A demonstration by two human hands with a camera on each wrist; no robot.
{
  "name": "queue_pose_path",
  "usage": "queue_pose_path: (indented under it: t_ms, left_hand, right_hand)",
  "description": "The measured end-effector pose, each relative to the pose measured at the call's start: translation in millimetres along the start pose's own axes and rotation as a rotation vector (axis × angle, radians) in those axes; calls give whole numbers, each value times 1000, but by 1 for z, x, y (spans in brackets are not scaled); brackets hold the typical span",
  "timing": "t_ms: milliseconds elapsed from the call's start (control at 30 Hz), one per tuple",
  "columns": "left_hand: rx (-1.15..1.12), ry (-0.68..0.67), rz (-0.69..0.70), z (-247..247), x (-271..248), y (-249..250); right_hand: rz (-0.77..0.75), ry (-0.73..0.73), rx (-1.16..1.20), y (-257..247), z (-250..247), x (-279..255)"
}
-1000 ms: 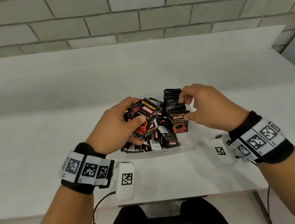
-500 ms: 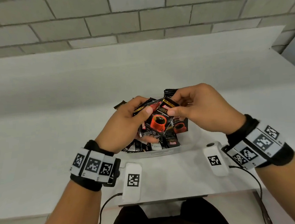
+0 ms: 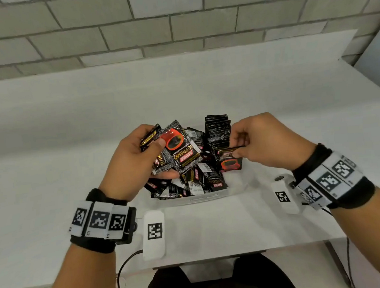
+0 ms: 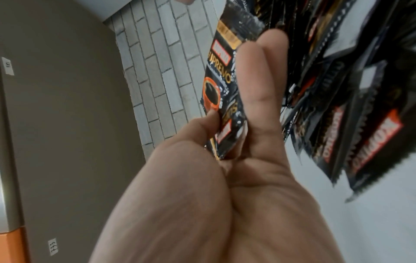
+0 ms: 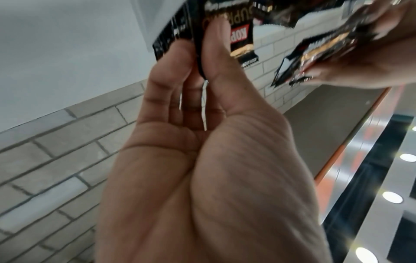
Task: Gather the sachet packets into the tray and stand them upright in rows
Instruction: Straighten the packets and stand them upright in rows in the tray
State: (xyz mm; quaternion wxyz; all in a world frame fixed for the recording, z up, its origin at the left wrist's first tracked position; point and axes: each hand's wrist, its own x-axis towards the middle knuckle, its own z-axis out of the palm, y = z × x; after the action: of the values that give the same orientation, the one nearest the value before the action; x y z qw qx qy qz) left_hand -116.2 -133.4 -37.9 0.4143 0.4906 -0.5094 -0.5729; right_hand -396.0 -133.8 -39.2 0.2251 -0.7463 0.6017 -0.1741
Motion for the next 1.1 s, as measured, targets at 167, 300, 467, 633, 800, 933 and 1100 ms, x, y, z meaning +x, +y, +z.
queue_pose_path:
  t_ms: [167,300,467,633,800,933,1100]
  left_hand:
    - [67,-73,-3,5,-1,-5]
    - [103,-86,5,7,2,-6]
    - [124,-92,9,7,3,-6]
    - [146,-167,34,13,1,-4]
    - [64,-179,81,24,1,3]
    - [37,-170,65,25,1,-1]
    - [-24,-220,31,26,-4,-6]
  right_hand:
    - [-34,10,-158,4,16,10]
    - [-24,-13,-183,11,16,12]
    - [-43,43,-128,13,9,7]
    - [-126,201,109,-20,-1,-8]
    - [-43,93,240,-46,2,-17]
    - [-2,130,424,-39,12,-18]
    - [23,104,562,-37,15,-24]
